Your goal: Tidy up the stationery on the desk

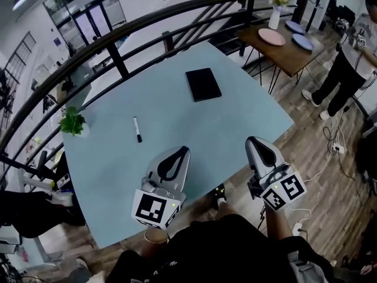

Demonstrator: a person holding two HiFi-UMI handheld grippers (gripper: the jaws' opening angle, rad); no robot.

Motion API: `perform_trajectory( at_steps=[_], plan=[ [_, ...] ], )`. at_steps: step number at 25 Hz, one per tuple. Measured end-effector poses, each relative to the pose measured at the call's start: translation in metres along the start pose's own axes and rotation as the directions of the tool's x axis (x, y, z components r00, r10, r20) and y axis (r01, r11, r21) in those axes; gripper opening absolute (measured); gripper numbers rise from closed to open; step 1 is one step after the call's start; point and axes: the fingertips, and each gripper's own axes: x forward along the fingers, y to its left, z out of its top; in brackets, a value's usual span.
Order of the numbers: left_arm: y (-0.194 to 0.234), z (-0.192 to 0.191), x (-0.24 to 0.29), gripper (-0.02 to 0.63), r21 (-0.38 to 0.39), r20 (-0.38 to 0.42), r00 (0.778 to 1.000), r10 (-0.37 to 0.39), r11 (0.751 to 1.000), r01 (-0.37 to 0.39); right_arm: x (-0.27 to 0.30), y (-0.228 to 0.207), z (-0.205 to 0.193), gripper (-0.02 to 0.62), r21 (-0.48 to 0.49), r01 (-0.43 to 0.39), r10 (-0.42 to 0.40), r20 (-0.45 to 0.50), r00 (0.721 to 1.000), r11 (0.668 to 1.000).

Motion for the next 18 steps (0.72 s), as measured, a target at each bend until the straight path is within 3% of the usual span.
perform_trajectory(
  at_steps=[9,18],
  plan=[
    [0.025,-0.007,0.075,0.005,0.027,-0.05,0.996,0.077,0.997,-0.076,0.065,-0.075,0.002,0.006,-0.008,-0.077,0.077,-0.036,0.996,0.997],
    [0.06,-0.027,0.128,0.028,-0.005,-0.11,0.978,0.179,0.983,-0.181,0.121,-0.132,-0.019,0.012,0.027,-0.131,0.133,-0.083,0.988,0.991]
  ],
)
